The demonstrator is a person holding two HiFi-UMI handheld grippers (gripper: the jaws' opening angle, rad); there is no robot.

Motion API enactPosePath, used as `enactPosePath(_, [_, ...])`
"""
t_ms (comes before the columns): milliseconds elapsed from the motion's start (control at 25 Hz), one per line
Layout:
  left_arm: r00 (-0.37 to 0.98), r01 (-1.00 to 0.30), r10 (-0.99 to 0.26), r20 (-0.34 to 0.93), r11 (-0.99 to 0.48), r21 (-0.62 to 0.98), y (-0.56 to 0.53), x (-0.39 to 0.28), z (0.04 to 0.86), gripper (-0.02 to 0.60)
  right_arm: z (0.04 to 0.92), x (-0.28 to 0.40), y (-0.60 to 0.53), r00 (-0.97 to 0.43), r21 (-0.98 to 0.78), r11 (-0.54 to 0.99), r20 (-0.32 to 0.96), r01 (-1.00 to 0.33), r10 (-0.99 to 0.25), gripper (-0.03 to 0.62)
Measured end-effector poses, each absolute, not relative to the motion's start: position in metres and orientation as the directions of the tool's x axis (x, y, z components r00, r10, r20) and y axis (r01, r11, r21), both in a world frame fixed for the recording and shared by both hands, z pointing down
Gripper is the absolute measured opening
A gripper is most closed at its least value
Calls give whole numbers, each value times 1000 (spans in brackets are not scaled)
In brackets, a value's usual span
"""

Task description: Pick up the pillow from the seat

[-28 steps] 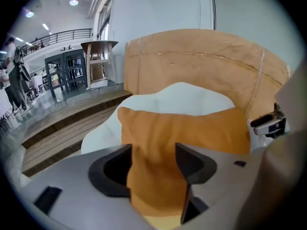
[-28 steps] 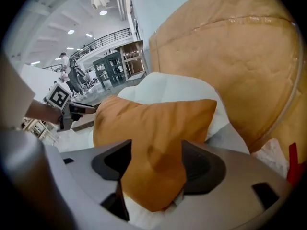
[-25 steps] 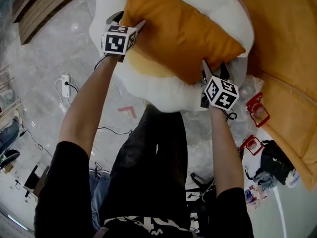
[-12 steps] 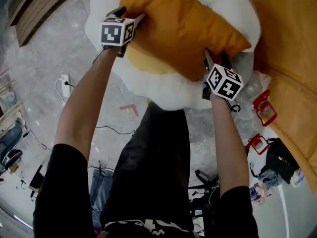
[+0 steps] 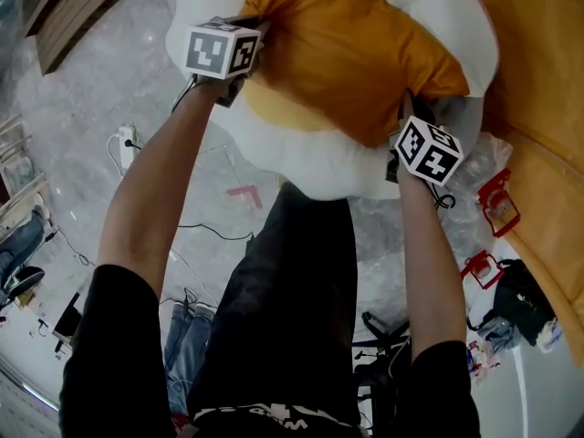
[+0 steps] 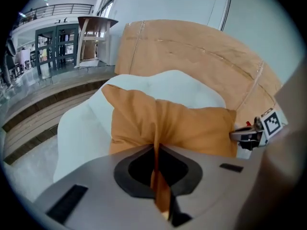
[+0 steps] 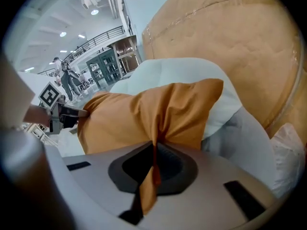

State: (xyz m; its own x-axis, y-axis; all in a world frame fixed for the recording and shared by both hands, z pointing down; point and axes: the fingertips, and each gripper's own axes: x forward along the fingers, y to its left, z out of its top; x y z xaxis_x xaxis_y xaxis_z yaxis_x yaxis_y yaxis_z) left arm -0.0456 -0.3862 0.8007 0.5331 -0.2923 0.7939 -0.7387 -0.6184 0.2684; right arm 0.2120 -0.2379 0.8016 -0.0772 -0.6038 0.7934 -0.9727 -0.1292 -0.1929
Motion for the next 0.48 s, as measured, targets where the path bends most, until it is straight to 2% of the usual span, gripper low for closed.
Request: enactPosePath(480, [556, -759, -345, 756, -582, 292, -373, -53, 751, 14, 757, 215, -235, -99, -226, -113, 751, -967, -652, 29])
